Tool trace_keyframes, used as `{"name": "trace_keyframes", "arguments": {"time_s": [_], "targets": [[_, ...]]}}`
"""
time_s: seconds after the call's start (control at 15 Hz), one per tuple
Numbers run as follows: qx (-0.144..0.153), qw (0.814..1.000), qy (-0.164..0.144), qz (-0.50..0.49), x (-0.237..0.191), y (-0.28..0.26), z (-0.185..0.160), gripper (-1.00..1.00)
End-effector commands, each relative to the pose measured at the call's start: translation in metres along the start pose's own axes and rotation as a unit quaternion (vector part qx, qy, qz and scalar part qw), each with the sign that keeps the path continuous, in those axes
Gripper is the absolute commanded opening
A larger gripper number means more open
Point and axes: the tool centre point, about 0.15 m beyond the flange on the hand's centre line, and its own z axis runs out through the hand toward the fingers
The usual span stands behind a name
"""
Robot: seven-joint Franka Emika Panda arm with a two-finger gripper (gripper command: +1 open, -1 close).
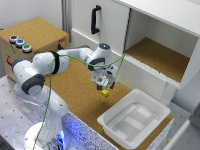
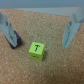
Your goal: Take the yellow block and rotate it right
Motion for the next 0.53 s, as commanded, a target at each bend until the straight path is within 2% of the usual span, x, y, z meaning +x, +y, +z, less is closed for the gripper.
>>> {"name": "trace_keyframes", "arguments": {"time_s": [0.0, 0.47], "targets": [[-0.008, 0.999, -0.025, 0.027, 0.044, -0.006, 0.06, 1.0], [0.024, 0.991, -0.042, 0.126, 0.052, -0.004, 0.1, 1.0]]}}
